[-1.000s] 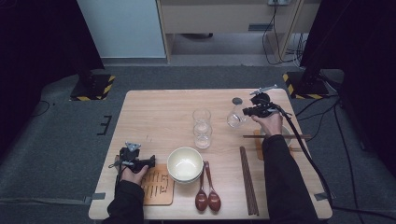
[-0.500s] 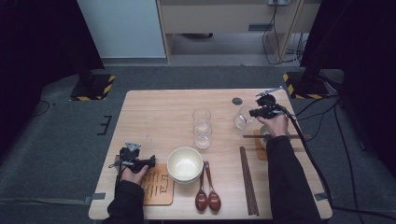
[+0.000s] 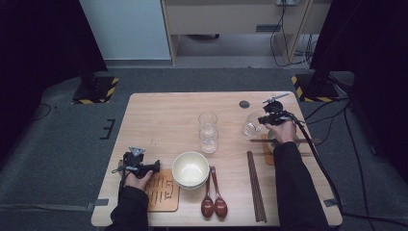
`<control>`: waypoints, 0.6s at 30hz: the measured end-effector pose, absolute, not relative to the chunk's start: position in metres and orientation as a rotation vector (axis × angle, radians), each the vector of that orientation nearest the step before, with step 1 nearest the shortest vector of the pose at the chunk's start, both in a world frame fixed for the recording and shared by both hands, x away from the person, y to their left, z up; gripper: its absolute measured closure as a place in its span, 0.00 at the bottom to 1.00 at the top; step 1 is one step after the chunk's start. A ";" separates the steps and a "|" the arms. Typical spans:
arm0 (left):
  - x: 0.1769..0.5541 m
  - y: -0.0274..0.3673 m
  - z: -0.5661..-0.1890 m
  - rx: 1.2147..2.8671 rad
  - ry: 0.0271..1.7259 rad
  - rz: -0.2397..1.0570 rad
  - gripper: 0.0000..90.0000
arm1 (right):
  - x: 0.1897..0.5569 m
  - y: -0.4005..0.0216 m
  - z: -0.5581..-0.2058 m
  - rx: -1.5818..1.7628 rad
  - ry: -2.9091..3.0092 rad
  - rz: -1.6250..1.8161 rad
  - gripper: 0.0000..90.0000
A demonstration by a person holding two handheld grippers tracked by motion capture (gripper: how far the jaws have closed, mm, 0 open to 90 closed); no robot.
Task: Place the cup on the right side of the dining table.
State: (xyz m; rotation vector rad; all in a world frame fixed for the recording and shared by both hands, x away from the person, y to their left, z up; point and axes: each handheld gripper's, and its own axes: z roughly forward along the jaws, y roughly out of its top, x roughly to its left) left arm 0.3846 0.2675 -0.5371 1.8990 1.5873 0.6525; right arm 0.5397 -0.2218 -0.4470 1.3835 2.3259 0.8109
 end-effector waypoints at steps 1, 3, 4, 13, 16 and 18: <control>0.385 0.267 -0.537 1.899 1.587 0.652 0.00 | 0.540 -0.222 -0.449 1.382 2.326 0.810 0.94; 0.385 0.267 -0.537 1.899 1.587 0.652 0.00 | 0.540 -0.221 -0.451 1.393 2.322 0.804 0.94; 0.385 0.267 -0.537 1.899 1.587 0.653 0.00 | 0.540 -0.221 -0.452 1.390 2.320 0.796 0.94; 0.385 0.267 -0.537 1.899 1.587 0.653 0.00 | 0.542 -0.222 -0.457 1.436 2.287 0.744 0.94; 0.385 0.267 -0.537 1.899 1.587 0.653 0.00 | 0.543 -0.223 -0.457 1.439 2.270 0.739 0.94; 0.385 0.267 -0.537 1.899 1.587 0.652 0.00 | 0.544 -0.223 -0.457 1.446 2.254 0.737 0.94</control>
